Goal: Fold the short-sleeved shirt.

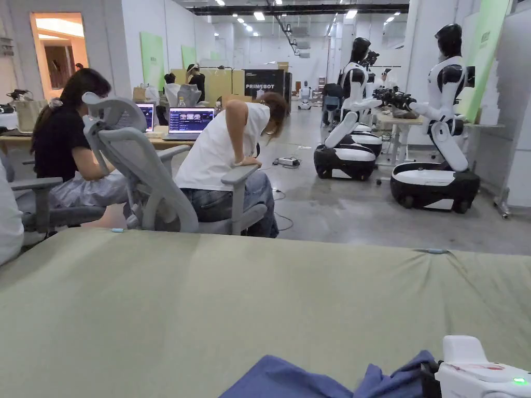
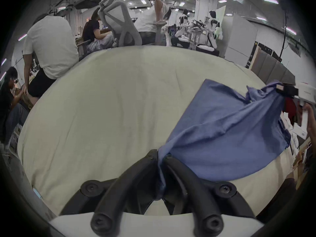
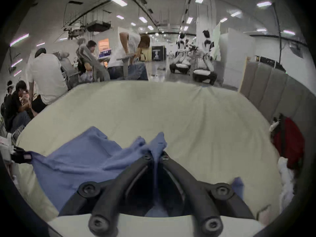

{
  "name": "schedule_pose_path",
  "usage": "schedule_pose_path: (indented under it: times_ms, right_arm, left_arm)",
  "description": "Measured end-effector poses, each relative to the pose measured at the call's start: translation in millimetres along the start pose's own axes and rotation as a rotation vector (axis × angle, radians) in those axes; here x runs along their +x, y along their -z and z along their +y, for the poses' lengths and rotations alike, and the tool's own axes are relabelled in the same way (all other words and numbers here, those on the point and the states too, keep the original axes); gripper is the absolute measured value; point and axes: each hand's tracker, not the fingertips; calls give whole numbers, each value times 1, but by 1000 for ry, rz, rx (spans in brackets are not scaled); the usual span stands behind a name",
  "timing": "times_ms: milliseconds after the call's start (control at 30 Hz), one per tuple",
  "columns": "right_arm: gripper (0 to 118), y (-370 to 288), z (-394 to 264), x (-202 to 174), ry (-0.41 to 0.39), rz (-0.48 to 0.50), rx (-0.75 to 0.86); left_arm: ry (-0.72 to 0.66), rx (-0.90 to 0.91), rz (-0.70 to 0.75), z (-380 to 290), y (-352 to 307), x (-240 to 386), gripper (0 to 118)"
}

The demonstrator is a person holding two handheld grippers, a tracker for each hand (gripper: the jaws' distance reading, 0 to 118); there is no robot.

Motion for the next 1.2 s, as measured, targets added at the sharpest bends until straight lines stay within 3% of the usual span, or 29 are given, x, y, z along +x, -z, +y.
schedule_pose_path:
  times_ms: [133, 200, 467, 900, 1200]
  right_arm:
    - [2, -60, -7, -6, -40, -63, 64]
    - [2, -79, -18, -8, -22, -69, 61]
    - [2, -101, -35, -1, -58, -139, 23]
    - [2, -170, 166, 37, -137, -294, 377]
    - [3, -179, 279, 45, -126, -322, 533]
  left_arm:
    - [16, 70, 12, 7, -16, 13, 1]
    - [18, 84, 14, 10, -18, 19, 1]
    - [25, 172, 27, 37, -31, 47, 1]
    - [105, 437, 144, 209, -106, 76, 1]
    - [83, 590, 214, 327, -146, 93, 1]
